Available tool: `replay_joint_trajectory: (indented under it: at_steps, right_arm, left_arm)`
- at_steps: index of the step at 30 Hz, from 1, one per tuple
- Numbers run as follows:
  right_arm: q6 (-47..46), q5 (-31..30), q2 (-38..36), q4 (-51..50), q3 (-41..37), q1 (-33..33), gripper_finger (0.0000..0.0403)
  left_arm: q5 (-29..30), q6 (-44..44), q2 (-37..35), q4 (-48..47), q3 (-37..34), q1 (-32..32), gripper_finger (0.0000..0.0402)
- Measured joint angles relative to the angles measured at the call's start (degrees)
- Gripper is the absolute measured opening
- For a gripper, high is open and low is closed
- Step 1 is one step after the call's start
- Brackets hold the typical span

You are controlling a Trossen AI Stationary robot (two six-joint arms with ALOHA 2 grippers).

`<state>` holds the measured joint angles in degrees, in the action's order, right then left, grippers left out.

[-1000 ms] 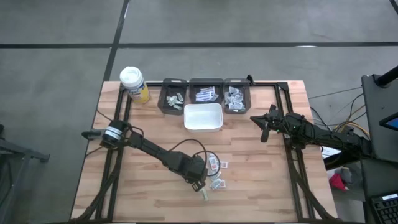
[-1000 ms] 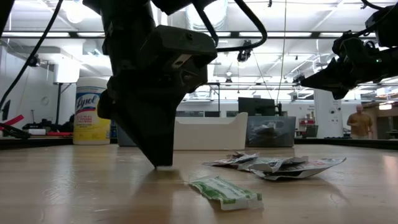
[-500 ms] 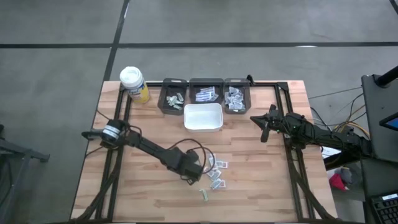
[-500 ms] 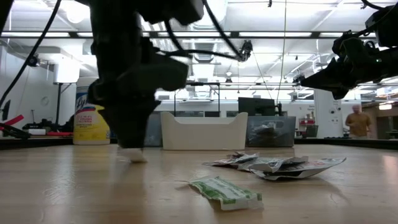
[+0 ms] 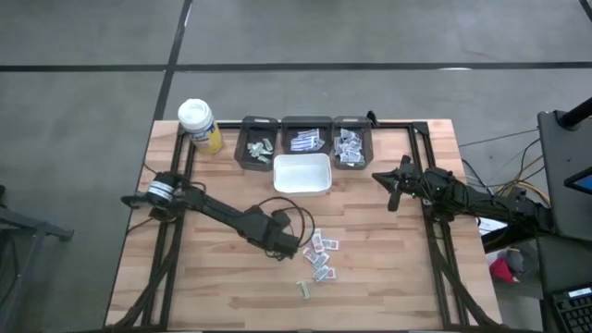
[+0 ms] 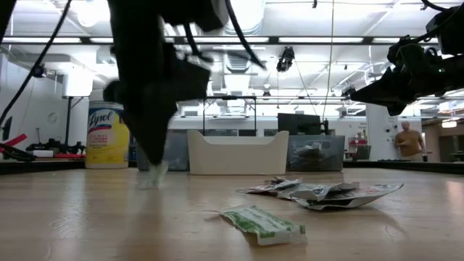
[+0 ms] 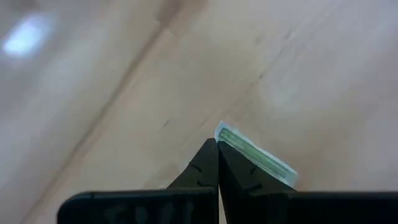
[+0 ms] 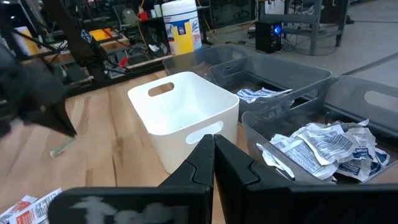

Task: Pick & Place First Aid Supplies
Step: Put the green bandage pack into the left black bin

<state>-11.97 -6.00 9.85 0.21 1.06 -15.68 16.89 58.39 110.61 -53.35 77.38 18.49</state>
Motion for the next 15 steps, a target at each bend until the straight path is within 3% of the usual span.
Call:
replay_joint_trajectory:
  at_steps: [11, 15]
  right_arm:
    - [0.0, 0.0, 0.0, 0.0, 0.0, 0.0, 0.0008]
    - [0.1, 0.0, 0.0, 0.0, 0.0, 0.0, 0.0008]
  left_arm:
    - [1.8, 0.2, -3.1, -2.4, 1.8, -0.2, 0.0]
    - [5.5, -1.3, -3.7, -4.1, 4.4, -0.3, 0.0]
